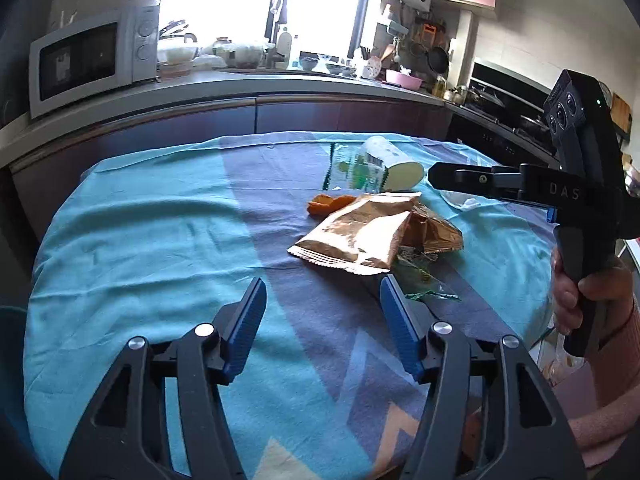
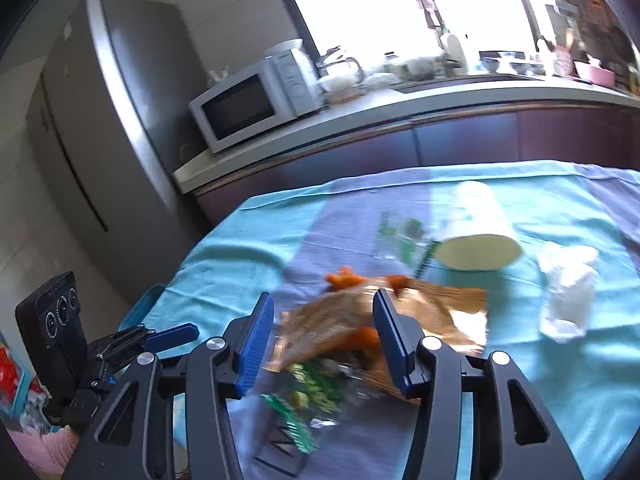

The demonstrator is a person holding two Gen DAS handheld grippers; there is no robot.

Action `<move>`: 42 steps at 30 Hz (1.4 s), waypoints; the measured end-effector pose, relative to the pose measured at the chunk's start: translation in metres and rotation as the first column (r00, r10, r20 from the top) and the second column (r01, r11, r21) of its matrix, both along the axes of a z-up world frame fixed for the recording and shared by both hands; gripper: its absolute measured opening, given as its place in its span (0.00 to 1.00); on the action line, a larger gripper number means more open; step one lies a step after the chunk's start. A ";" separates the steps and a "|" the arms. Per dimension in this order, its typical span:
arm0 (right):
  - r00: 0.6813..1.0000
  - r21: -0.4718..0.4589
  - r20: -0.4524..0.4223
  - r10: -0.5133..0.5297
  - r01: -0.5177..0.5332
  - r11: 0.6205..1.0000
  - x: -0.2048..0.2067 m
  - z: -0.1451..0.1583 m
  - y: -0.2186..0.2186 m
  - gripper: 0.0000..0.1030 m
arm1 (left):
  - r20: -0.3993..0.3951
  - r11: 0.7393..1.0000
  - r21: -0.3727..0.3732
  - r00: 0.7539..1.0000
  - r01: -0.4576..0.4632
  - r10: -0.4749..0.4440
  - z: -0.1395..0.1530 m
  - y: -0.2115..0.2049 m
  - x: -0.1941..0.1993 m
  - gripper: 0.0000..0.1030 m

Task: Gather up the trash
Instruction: 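Return both tools over the table toward the snack bag and tissues, then grasp the white tissue beside the paper cup with the right gripper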

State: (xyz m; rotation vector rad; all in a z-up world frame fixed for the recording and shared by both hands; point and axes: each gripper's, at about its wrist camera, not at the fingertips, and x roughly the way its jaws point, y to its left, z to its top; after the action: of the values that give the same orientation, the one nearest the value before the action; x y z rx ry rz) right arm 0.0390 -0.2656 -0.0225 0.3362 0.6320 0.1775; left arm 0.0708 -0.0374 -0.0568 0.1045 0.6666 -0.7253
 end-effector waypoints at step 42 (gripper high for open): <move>0.952 0.022 -0.108 -0.287 0.291 0.957 0.007 -0.045 -0.142 0.12 | -0.325 0.980 -0.126 0.927 0.155 -0.188 -0.033 -0.073 0.015 0.04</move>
State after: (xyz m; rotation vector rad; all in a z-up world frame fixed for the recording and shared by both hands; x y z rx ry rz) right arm 0.0461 -0.4072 -0.0677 0.4725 0.6754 -0.1098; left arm 0.0860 -0.1103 -0.0900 -0.0548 0.9543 -0.9559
